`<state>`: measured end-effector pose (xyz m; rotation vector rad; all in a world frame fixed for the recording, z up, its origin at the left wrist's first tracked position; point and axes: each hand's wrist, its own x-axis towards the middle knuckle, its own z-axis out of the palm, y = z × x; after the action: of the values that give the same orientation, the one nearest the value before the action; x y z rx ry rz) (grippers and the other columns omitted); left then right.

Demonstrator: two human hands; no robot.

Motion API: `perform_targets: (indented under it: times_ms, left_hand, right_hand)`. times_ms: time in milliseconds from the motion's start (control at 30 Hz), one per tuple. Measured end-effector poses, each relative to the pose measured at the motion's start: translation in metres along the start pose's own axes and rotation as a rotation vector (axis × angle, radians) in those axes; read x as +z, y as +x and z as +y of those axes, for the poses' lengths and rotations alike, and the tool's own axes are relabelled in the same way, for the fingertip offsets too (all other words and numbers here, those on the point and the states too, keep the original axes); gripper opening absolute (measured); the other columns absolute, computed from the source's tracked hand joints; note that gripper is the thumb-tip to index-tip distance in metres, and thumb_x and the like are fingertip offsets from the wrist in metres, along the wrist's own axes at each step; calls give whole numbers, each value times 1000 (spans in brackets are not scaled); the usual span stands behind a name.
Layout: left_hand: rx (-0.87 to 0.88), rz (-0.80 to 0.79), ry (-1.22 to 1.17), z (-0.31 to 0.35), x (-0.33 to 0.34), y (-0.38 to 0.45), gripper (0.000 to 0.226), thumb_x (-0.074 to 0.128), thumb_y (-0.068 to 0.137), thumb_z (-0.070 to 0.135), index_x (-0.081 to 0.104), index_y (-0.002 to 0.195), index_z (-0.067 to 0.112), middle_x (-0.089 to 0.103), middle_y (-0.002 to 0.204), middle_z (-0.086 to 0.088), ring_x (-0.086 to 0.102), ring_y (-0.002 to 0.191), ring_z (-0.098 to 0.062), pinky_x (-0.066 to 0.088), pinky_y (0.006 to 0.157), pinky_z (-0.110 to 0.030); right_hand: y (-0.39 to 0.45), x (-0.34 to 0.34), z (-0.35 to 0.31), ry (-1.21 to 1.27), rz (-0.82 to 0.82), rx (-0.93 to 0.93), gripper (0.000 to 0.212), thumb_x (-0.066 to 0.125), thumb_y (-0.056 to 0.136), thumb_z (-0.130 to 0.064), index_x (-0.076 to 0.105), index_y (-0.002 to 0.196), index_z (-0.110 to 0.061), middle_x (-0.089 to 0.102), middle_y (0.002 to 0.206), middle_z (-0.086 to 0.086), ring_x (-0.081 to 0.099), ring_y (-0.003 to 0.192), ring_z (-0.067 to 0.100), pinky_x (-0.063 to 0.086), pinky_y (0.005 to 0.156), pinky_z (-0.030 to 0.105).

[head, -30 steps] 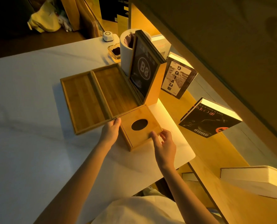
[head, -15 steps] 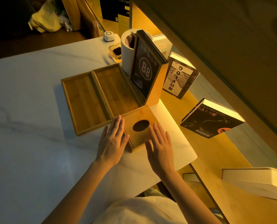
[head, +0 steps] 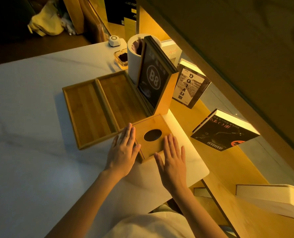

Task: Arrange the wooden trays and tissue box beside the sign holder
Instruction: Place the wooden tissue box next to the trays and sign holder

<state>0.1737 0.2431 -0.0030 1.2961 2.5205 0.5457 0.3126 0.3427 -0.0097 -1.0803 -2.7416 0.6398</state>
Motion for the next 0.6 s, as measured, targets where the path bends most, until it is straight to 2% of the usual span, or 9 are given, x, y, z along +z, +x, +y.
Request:
perform_targets:
  times_ms: [67,200,333,600]
  left_hand:
    - [4,-8,-8,4,1,7,60,2,83,53,-14,132,24,-12,148,3,-2,141,-15,14,115,-34]
    - [13,-21,-12,14,6,22,57,17,91,45,-16,132,24,-7,153,-1,0,142,-18,16,117,-37]
    - [23,-22,-13,23,12,36,58,18,91,44,-17,132,23,-12,151,1,-1,142,-17,13,116,-36]
    - [19,-49,10,36,17,56,61,19,92,43,-9,140,17,-6,155,-4,-2,142,-19,9,115,-35]
  right_hand:
    - [3,-3,3,-5,6,6,64,5,84,-63,-11,137,-31,-11,148,-11,-17,138,11,-12,112,35]
    - [13,-9,13,10,28,29,60,16,89,-55,-7,139,-29,-8,149,-9,-13,139,12,-8,115,37]
    - [22,-16,24,11,44,35,59,12,89,-54,-5,139,-29,-4,150,-8,-8,140,13,-3,116,41]
    - [37,-19,40,5,87,48,58,16,90,-53,-3,139,-30,-2,149,-10,-10,139,10,-4,115,38]
